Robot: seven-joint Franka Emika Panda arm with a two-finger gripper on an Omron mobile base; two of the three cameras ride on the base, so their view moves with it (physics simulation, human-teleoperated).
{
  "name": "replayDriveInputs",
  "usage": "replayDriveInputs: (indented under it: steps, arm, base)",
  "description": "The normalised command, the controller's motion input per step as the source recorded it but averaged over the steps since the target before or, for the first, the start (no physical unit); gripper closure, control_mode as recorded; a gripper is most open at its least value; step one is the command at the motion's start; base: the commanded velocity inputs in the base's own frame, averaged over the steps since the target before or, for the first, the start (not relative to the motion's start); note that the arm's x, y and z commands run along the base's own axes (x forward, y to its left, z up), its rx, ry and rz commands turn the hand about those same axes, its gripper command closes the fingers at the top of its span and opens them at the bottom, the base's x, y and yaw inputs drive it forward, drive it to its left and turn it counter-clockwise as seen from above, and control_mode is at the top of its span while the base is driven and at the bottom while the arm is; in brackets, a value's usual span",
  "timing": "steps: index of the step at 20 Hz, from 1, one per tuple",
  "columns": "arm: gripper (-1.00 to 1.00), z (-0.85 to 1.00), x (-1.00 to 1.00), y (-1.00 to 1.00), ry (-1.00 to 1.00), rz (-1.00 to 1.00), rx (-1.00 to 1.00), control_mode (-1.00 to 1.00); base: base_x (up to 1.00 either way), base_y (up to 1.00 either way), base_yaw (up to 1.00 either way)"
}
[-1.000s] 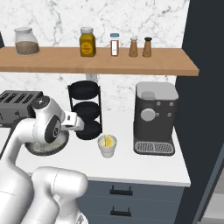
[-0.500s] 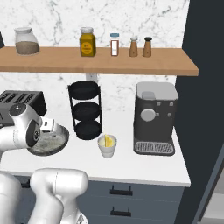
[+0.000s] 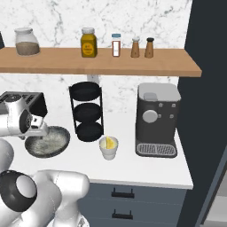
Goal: Grab a lemon wedge from the fridge and one ice cube from the ice bowl, and put them in the glass of lemonade.
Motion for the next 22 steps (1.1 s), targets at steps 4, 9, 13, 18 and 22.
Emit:
replayDriveInputs:
  steps: [4, 9, 13, 18, 22]
  arm:
    - [-1.0, -0.5, 0.05, 0.12, -0.1, -0.13, -0.06, -1.0]
    - [-1.0, -0.49, 0.12, -0.15, 0.01, -0.38, 0.11, -1.0]
    - [-1.0, -0.24, 0.2, -0.25, 0.1, -0.31, 0.26, -1.0]
    - [-1.0, -0.14, 0.2, 0.0, 0.06, -0.01, -0.01, -1.0]
    - [-1.0, -0.43, 0.34, 0.0, 0.07, -0.01, -0.03, -1.0]
  base:
    - [0.0, 0.0, 0.0]
    - [0.0, 0.0, 0.0]
    - [0.0, 0.0, 0.0]
    - [0.0, 0.0, 0.0]
    - [0.0, 0.0, 0.0]
